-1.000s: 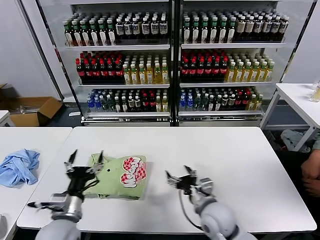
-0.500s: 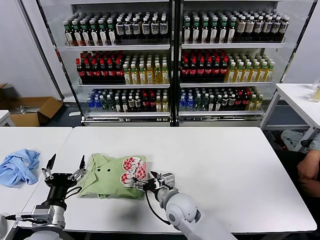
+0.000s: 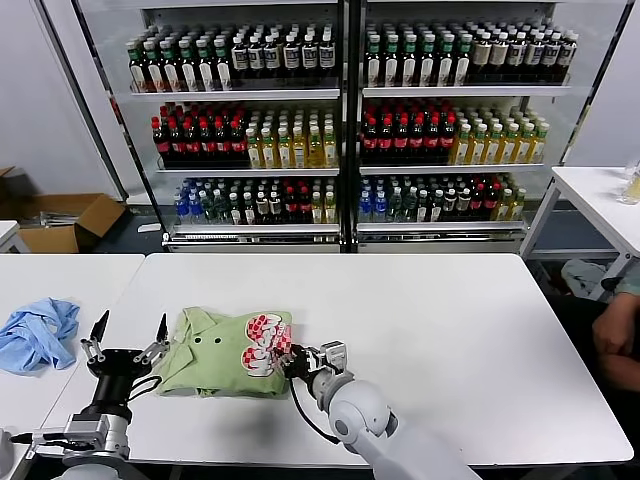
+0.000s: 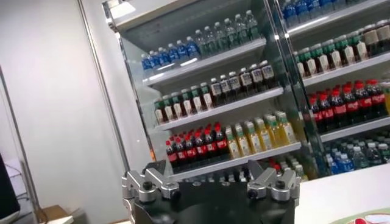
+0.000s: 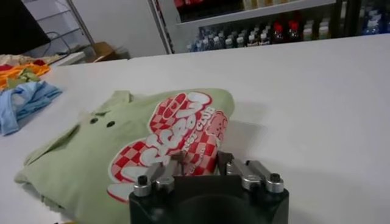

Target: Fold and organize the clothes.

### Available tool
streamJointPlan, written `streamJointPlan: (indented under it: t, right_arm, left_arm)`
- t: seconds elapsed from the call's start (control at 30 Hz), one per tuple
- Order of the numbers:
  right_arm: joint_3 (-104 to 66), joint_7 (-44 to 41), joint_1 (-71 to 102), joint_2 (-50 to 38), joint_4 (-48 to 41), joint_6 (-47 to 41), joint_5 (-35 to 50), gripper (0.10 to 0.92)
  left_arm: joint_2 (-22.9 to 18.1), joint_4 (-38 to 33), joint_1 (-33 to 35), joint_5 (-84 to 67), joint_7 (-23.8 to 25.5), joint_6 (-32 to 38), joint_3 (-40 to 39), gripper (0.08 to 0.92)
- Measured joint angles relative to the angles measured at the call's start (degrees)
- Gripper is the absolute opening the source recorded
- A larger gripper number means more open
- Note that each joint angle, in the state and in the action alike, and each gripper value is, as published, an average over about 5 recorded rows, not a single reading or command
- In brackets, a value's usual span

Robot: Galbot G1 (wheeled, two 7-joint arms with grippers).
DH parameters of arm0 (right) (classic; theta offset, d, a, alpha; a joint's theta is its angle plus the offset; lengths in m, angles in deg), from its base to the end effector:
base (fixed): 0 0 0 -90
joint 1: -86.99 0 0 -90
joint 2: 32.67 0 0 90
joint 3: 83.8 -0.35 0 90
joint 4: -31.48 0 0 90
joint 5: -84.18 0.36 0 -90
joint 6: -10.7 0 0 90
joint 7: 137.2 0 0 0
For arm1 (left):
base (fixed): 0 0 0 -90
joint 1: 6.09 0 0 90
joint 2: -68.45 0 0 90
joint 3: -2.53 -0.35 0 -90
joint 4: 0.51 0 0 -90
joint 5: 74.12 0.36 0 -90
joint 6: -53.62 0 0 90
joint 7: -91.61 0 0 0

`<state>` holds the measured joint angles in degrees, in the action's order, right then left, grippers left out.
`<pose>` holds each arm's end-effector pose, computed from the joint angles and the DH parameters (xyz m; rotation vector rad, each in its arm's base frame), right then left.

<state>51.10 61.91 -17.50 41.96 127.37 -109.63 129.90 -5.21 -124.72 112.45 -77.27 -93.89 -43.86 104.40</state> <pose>0.3379 0.1608 -0.2937 0.7407 -2.4439 -0.1591 0.1965 0.1003 -0.2485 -0.2160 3.0883 0.4558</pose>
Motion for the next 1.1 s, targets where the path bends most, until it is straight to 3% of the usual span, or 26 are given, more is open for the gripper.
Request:
streamJointPlan:
  t: [0.3, 0.4, 0.7, 1.1]
  right_arm:
    - [0.04, -1.05, -0.77, 0.58, -1.30, 1.21, -0.21, 0.144]
    - [-0.35, -1.73, -0.76, 0.44, -1.22, 1.82, -0.36, 0.108]
    - [-3.54, -3.85, 0.86, -2.19, 3.15, 2.25, -1.83, 0.107]
    - [-16.63, -8.90, 6.41, -12.38, 9.96, -0.78, -5.73, 0.107]
  left_arm:
    - [-0.16, 0.49, -0.12, 0.89, -0.13, 0.13, -0.75, 0.823]
    - [-0.13, 0.78, -0.17, 0.99, -0.17, 0.15, -0.88, 0.823]
    - [0.13, 1.68, -0.68, 1.27, -0.26, 0.22, -1.58, 0.823]
    - [0.15, 4.06, -2.32, 3.98, 0.11, 2.95, -4.49, 0.823]
